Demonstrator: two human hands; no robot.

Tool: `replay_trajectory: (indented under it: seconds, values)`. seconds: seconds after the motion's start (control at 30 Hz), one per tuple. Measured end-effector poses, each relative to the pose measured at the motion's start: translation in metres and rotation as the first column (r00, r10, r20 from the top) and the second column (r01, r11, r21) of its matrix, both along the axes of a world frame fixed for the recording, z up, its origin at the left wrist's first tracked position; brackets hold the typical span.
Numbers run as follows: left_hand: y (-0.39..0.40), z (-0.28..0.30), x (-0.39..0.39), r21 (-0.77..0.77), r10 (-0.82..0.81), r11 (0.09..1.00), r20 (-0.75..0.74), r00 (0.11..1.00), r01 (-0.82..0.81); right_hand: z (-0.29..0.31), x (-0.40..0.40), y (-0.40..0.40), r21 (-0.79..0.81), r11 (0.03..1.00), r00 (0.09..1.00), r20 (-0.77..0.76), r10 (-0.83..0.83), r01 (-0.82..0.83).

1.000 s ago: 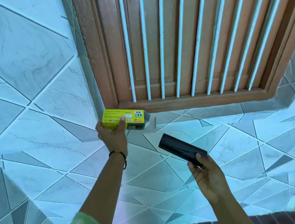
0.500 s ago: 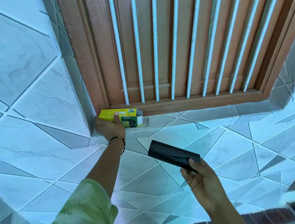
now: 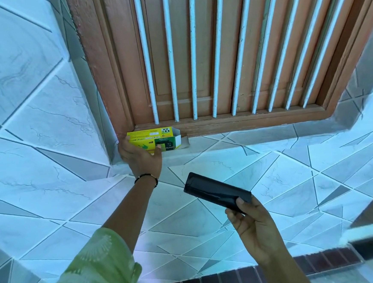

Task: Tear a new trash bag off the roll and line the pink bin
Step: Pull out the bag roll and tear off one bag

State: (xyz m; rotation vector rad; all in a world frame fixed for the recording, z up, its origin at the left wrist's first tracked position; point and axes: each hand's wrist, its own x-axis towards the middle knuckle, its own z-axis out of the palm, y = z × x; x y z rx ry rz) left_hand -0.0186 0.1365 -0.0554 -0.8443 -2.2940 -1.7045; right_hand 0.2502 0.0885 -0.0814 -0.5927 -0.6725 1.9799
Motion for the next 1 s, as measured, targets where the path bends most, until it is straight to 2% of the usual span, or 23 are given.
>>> replay_trajectory:
  seconds: [0.1,0.17,0.2,0.27,0.33,0.37,0.4,0.43,0.47,0.5,0.57,0.6,0.67,0.83,1.0]
  values:
    - [-0.025,-0.003,0.028,0.094,-0.065,0.994,0.059,0.996,0.059,-0.002,0.002,-0.005,0.030,1.000,1.000,0.014,-0.003,0.002]
    - [-0.052,-0.007,0.051,0.135,-0.236,0.967,0.162,0.958,0.215,-0.003,0.003,-0.007,0.045,0.999,0.999,0.050,0.001,-0.003]
    - [-0.067,-0.007,0.062,0.143,-0.382,0.924,0.272,0.883,0.356,-0.003,0.003,-0.008,0.054,0.999,0.998,0.069,0.004,-0.008]
    - [-0.099,-0.003,0.083,0.069,-0.596,0.738,0.533,0.601,0.671,-0.003,0.003,-0.009,0.076,0.996,0.994,0.102,0.034,-0.042]
    - [-0.126,-0.004,0.096,-0.013,-0.624,0.476,0.700,0.348,0.879,0.000,-0.002,-0.016,0.089,0.994,0.990,0.129,0.054,-0.065]
    - [-0.136,-0.007,0.101,0.025,-0.624,0.393,0.742,0.247,0.919,0.000,-0.005,-0.019,0.095,0.993,0.988,0.149,0.051,-0.065]
    - [-0.142,-0.011,0.105,0.077,-0.625,0.369,0.758,0.186,0.926,-0.001,-0.010,-0.021,0.098,0.994,0.983,0.180,0.036,-0.054]
    - [-0.147,-0.013,0.111,0.122,-0.630,0.396,0.757,0.173,0.910,-0.003,-0.014,-0.024,0.094,0.995,0.975,0.221,0.018,-0.040]
    - [-0.149,-0.018,0.115,0.120,-0.639,0.458,0.734,0.232,0.881,-0.006,-0.018,-0.025,0.079,0.996,0.965,0.264,0.008,-0.030]
    - [-0.149,-0.023,0.119,0.065,-0.640,0.530,0.684,0.349,0.846,-0.009,-0.022,-0.028,0.050,0.998,0.954,0.300,0.011,-0.028]
    - [-0.147,-0.034,0.126,-0.116,-0.620,0.652,0.488,0.615,0.749,-0.013,-0.029,-0.033,0.016,0.998,0.925,0.376,0.049,-0.059]
    - [-0.149,-0.038,0.130,-0.155,-0.615,0.688,0.395,0.683,0.709,-0.015,-0.033,-0.037,0.033,0.994,0.906,0.415,0.080,-0.103]
    - [-0.154,-0.043,0.135,-0.178,-0.603,0.719,0.321,0.730,0.672,-0.016,-0.038,-0.046,0.085,0.980,0.882,0.456,0.120,-0.177]
    - [-0.162,-0.039,0.140,-0.172,-0.516,0.809,0.250,0.819,0.562,-0.016,-0.032,-0.051,0.100,0.981,0.886,0.451,0.104,-0.167]
    - [-0.163,-0.040,0.139,-0.246,-0.590,0.736,0.222,0.776,0.630,-0.013,-0.025,-0.049,0.129,0.983,0.890,0.452,0.062,-0.134]
